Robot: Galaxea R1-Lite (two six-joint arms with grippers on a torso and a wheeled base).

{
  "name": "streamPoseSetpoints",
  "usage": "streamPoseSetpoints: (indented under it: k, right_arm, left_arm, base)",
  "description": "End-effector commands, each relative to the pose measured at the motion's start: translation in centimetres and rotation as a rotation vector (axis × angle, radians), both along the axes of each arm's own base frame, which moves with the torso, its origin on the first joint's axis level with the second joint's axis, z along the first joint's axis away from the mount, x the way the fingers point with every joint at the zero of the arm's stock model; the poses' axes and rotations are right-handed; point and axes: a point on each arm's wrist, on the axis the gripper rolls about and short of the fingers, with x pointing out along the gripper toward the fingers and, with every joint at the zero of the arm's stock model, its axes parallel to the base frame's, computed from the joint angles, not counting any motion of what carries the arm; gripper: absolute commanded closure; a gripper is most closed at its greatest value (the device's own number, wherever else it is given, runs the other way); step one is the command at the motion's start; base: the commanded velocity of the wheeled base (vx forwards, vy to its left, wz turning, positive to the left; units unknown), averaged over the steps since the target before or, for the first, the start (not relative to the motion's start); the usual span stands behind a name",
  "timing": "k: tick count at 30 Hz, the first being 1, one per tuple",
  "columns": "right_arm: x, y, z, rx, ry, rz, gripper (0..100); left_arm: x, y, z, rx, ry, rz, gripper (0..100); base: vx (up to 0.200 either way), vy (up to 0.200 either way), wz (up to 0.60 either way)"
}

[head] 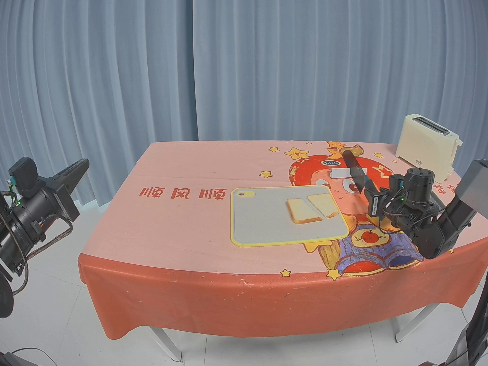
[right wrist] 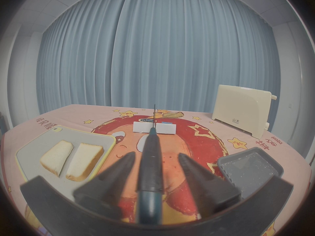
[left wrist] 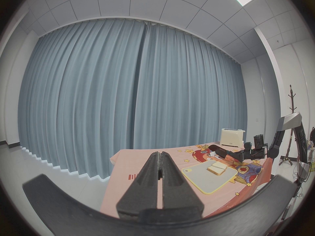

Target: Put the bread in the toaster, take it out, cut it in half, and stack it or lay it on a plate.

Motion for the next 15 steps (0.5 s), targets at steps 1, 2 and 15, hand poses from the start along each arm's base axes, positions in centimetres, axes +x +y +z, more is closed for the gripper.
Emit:
streamPoseSetpoints:
  k: [1,2,15]
  right_arm:
    - [0.1,0.0,0.08,-0.002,-0.005,-0.008,0]
    - [0.15,0.0,0.14,0.0,-0.008,-0.009,0]
    - [0.14,0.17,1.0,0.01,-0.042,-0.008,0]
  left_arm:
    - [0.04,0.01,-0.03,0.0,0.002,0.0,100]
    - [0.04,0.01,-0.03,0.0,0.002,0.0,100]
    - [0.0,0.01,-0.03,0.0,0.0,0.0,100]
  base:
    - [0.0,0.0,0.0]
    - [0.0,0.0,0.0]
    - [0.0,0.0,0.0]
